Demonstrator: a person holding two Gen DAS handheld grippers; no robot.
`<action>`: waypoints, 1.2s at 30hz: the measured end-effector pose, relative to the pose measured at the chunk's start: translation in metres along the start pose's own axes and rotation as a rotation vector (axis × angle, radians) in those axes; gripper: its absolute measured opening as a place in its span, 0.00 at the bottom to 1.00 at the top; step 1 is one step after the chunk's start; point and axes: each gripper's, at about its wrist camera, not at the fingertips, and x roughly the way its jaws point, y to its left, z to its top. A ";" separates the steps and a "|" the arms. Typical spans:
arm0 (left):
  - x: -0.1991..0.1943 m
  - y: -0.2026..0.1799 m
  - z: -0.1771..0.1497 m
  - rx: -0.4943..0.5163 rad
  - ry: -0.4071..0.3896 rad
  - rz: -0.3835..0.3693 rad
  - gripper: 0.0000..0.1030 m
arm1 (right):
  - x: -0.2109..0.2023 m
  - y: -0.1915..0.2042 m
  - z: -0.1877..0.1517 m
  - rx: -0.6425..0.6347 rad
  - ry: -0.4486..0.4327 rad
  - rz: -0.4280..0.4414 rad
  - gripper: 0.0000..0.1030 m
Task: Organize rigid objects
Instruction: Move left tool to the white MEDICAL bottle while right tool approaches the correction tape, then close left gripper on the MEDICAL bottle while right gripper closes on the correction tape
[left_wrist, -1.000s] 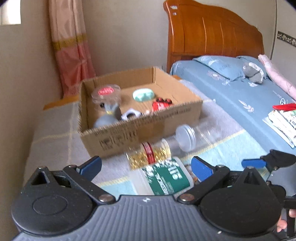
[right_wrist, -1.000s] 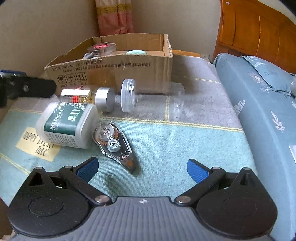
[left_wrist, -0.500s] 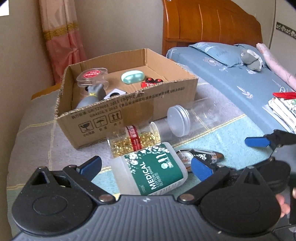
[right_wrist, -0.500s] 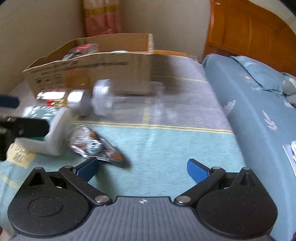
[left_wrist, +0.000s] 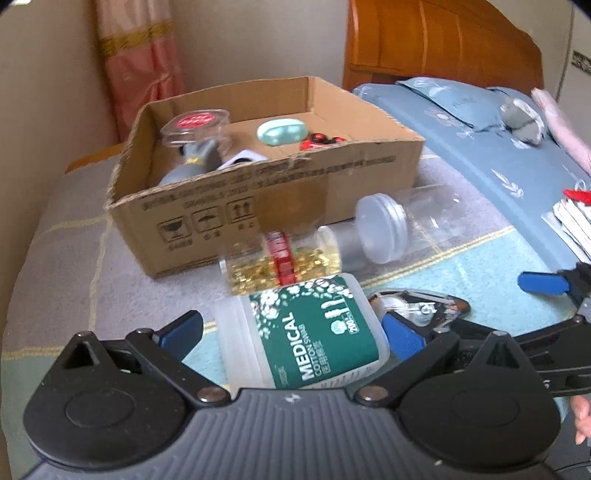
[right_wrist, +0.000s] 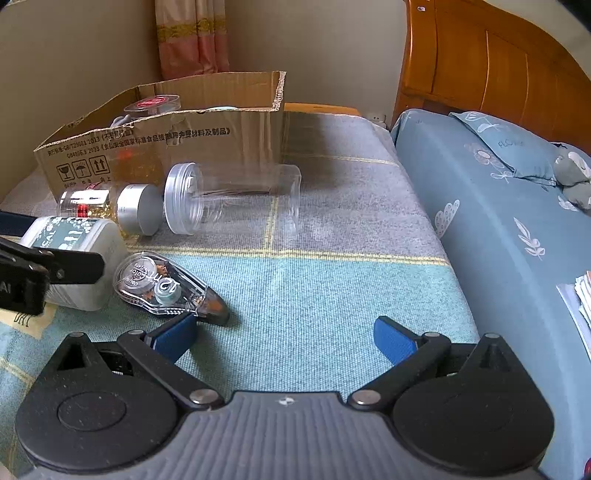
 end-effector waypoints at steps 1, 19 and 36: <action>0.000 0.003 -0.001 -0.005 0.001 0.006 0.99 | 0.000 0.000 0.000 0.000 0.001 0.000 1.00; -0.009 0.051 -0.010 -0.078 -0.014 0.101 0.99 | -0.005 0.056 0.010 -0.019 0.067 0.137 1.00; -0.009 0.062 -0.010 -0.092 -0.015 0.044 0.99 | 0.024 0.091 0.031 -0.094 -0.007 0.093 1.00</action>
